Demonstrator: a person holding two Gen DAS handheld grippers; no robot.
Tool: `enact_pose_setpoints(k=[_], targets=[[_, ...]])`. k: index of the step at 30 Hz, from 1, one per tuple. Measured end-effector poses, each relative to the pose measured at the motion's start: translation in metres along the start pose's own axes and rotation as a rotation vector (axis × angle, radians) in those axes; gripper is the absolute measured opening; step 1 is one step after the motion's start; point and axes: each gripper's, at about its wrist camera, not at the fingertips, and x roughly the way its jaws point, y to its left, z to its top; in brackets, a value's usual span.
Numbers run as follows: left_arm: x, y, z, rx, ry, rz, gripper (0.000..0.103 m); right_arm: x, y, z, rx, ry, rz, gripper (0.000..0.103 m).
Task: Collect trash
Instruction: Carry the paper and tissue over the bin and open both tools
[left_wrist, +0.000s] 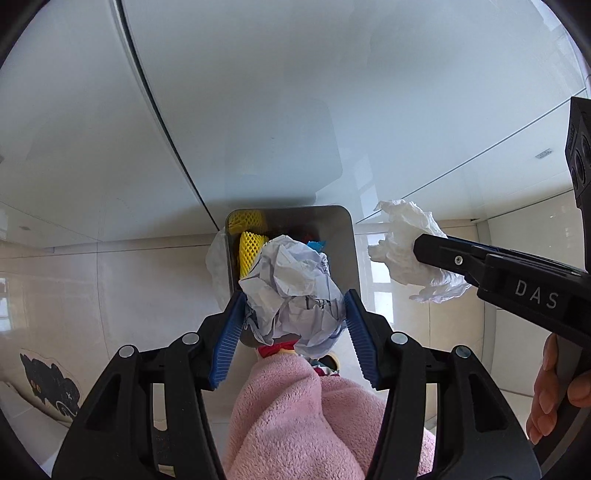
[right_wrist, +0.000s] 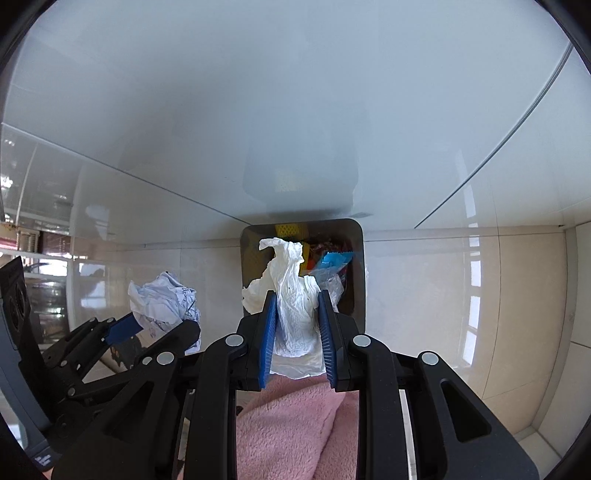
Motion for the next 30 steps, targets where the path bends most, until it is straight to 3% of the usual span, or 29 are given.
enact_pose_setpoints(k=[6, 10, 17, 20, 23, 30], targets=[[0.007, 0.001, 0.010, 0.019, 0.026, 0.004, 0.060, 0.010, -0.007, 0.014, 0.041, 0.021, 0.036, 0.028], [0.003, 0.001, 0.009, 0.027, 0.026, 0.019, 0.073, 0.011, -0.007, 0.020, 0.062, 0.028, 0.039, 0.051], [-0.022, -0.001, 0.013, 0.023, 0.018, 0.020, 0.082, 0.003, -0.002, 0.018, 0.046, 0.023, 0.012, 0.066], [-0.042, -0.005, 0.011, 0.011, 0.013, 0.010, 0.085, -0.014, 0.003, 0.015, 0.015, 0.007, -0.009, 0.073], [-0.071, -0.010, 0.010, 0.013, -0.016, 0.012, 0.087, -0.041, 0.010, 0.013, -0.008, -0.011, -0.016, 0.087], [-0.156, -0.020, 0.015, -0.024, -0.126, 0.020, 0.093, -0.112, 0.025, 0.009, -0.081, -0.060, -0.023, 0.092]])
